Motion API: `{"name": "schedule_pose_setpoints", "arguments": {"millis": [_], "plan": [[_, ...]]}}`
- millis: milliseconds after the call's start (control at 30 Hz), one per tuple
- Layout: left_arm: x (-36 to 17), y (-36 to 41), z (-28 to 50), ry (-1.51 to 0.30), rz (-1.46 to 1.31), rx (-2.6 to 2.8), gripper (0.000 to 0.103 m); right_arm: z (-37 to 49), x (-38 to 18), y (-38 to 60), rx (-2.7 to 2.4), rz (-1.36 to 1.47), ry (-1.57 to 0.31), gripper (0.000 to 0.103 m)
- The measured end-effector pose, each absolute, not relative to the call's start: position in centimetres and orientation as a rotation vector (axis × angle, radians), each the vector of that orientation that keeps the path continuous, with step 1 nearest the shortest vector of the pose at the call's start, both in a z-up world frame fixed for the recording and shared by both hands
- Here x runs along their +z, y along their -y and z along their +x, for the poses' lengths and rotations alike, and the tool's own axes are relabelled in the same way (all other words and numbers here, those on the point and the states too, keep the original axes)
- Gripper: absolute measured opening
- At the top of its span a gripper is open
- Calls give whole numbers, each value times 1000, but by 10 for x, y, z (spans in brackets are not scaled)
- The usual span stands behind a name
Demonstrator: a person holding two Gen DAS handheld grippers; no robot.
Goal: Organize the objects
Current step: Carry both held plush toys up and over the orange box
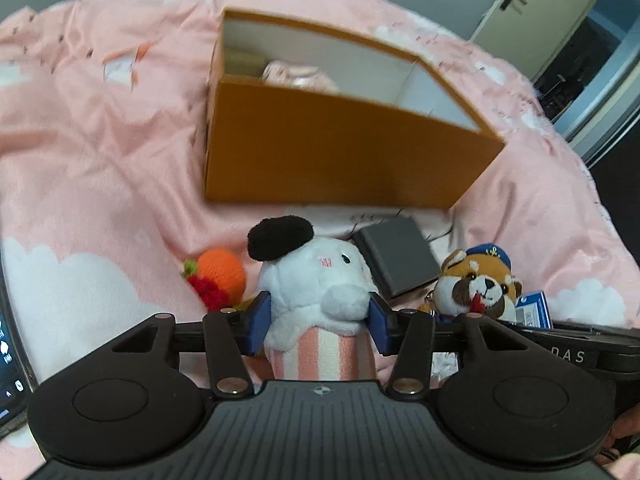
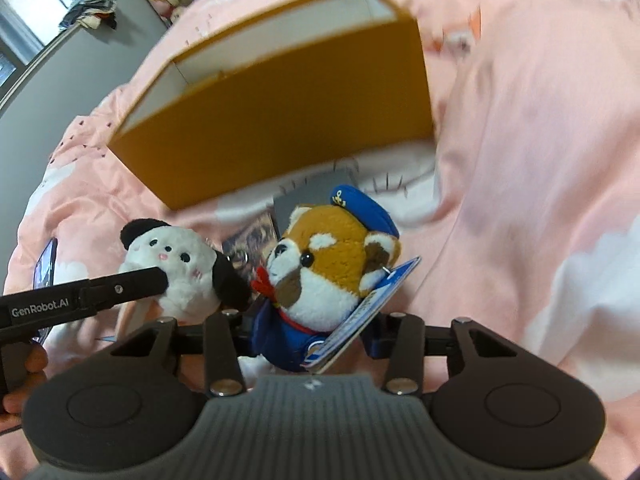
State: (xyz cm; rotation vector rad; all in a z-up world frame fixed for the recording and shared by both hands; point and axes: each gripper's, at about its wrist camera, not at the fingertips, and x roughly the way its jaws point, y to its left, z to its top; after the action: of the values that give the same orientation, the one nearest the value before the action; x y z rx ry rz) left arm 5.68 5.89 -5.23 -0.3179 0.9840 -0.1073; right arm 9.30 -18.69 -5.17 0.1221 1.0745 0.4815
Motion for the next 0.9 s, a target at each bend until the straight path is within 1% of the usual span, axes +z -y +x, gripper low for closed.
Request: {"name": "schedule_pose_setpoints", "arguments": {"millis": [167,400,633,900], "plan": [[-30,-48,55,-889,-256,-132,56,90,-29,180,506,31,-958,46],[1,-44,69,-799,-312,-181,56,101,7,177,585,-54,-842,46],[33,-32,103,-713,-298,-179,55,134,52,175,627,-127,-738,46],[35,-36,153,-698,-381,-192,55,185,74,166,639,-173,-687,46]]}}
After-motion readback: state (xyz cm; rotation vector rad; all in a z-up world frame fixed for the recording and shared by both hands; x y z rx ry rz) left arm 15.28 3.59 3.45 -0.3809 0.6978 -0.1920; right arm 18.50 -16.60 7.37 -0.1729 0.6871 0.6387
